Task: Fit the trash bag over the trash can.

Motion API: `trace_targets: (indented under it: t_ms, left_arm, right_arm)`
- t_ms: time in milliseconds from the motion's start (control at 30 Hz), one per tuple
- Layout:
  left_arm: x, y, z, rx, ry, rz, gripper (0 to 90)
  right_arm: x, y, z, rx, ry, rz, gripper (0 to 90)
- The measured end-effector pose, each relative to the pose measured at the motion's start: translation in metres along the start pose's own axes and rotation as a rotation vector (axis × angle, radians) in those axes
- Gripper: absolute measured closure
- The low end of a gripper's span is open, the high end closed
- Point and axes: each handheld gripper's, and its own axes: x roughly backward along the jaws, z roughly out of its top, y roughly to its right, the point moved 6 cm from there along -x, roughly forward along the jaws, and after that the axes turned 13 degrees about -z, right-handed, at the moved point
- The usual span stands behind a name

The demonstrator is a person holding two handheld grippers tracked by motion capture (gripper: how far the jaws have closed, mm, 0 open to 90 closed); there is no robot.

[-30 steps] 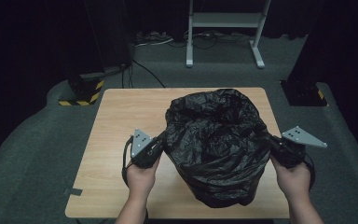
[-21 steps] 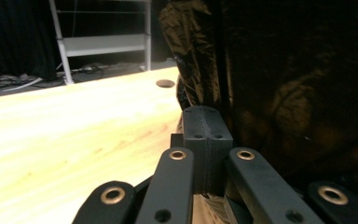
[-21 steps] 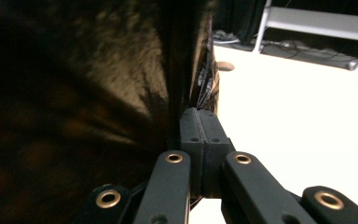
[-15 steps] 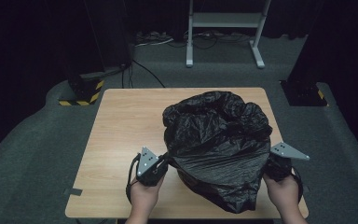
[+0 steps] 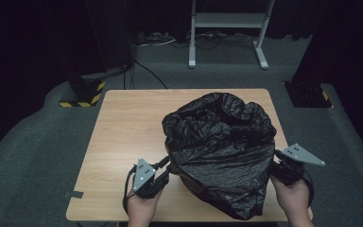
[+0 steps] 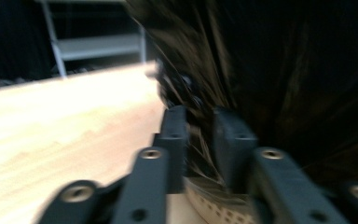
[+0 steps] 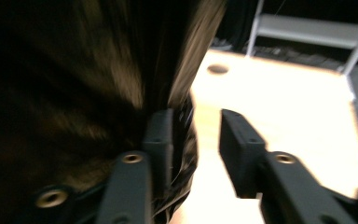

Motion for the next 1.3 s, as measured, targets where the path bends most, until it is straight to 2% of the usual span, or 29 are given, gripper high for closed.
trace_targets:
  t_ms: [33,67,100,133,167,200,267,333,400,467,533,567,667,800,867,900,933,1000,1067,1167,1233,1300]
  left_arm:
    - [0.006,-0.003,0.005,0.003,0.028,0.022,59.9]
    - [0.015,-0.009,0.013,0.011,0.074,0.043,58.2]
    - [0.02,-0.013,0.018,0.008,0.093,0.055,58.1]
    - [0.022,-0.022,0.025,0.003,0.105,0.084,58.1]
    - [0.021,-0.031,0.03,-0.005,0.096,0.105,58.2]
    - [0.017,-0.037,0.033,-0.006,0.087,0.11,58.1]
    - [-0.008,-0.056,0.039,0.0,0.026,0.098,57.8]
    - [-0.034,-0.065,0.042,-0.005,-0.031,0.077,57.4]
    - [-0.051,-0.067,0.043,-0.001,-0.05,0.064,57.4]
    - [-0.065,-0.059,0.046,-0.021,-0.049,0.022,57.4]
    - [-0.069,-0.051,0.046,-0.031,-0.044,0.002,59.1]
    - [-0.068,-0.048,0.044,-0.028,-0.039,0.002,63.7]
    - [-0.057,-0.043,0.038,-0.008,-0.017,0.002,63.6]
    - [-0.031,-0.023,0.026,-0.026,-0.009,0.023,64.4]
    - [-0.017,-0.014,0.02,-0.041,0.007,0.02,62.3]
    - [-0.01,-0.012,0.017,-0.053,0.009,0.036,61.3]
    - [-0.004,-0.014,0.014,-0.066,0.002,0.067,60.9]
    - [0.0,-0.028,0.011,-0.048,-0.018,0.108,58.7]
    - [-0.003,-0.045,0.013,-0.026,-0.02,0.129,58.3]
    - [-0.021,-0.065,0.019,-0.038,-0.052,0.153,57.3]
    - [-0.039,-0.071,0.027,-0.042,-0.057,0.131,56.4]
    - [-0.053,-0.071,0.032,-0.049,-0.064,0.11,56.1]
  right_arm:
    - [0.006,0.003,0.005,-0.002,0.019,-0.022,55.3]
    - [0.01,0.005,0.008,-0.004,0.034,-0.037,52.9]
    - [0.019,0.009,0.013,-0.013,0.059,-0.059,49.9]
    - [0.024,0.01,0.016,-0.021,0.07,-0.069,48.7]
    - [0.035,0.011,0.02,-0.04,0.089,-0.076,47.4]
    - [0.043,0.009,0.021,-0.051,0.102,-0.078,46.3]
    - [0.056,0.001,0.023,-0.042,0.106,-0.062,44.0]
    - [0.064,-0.01,0.023,-0.022,0.099,-0.056,43.1]
    - [0.067,-0.016,0.024,-0.026,0.093,-0.053,42.7]
    - [0.067,-0.019,0.024,-0.025,0.088,-0.058,42.4]
    - [0.061,-0.019,0.025,-0.019,0.079,-0.055,41.4]
    - [0.057,-0.019,0.026,-0.02,0.072,-0.053,41.7]
    - [0.041,-0.013,0.029,-0.028,0.076,-0.058,42.5]
    - [0.007,-0.004,0.039,-0.018,0.088,-0.017,44.0]
    - [-0.012,0.0,0.045,-0.011,0.084,0.022,41.2]
    - [-0.021,0.002,0.047,0.004,0.076,0.026,39.6]
    - [-0.029,0.006,0.049,0.023,0.063,0.008,39.6]
    - [-0.033,0.017,0.05,0.007,0.045,-0.034,39.6]
    - [-0.024,0.024,0.05,-0.004,0.052,-0.067,39.5]
    - [0.01,0.029,0.044,0.0,0.064,-0.134,38.7]
    - [0.035,0.027,0.039,0.008,0.069,-0.166,38.7]
    - [0.055,0.021,0.034,0.008,0.075,-0.175,38.6]
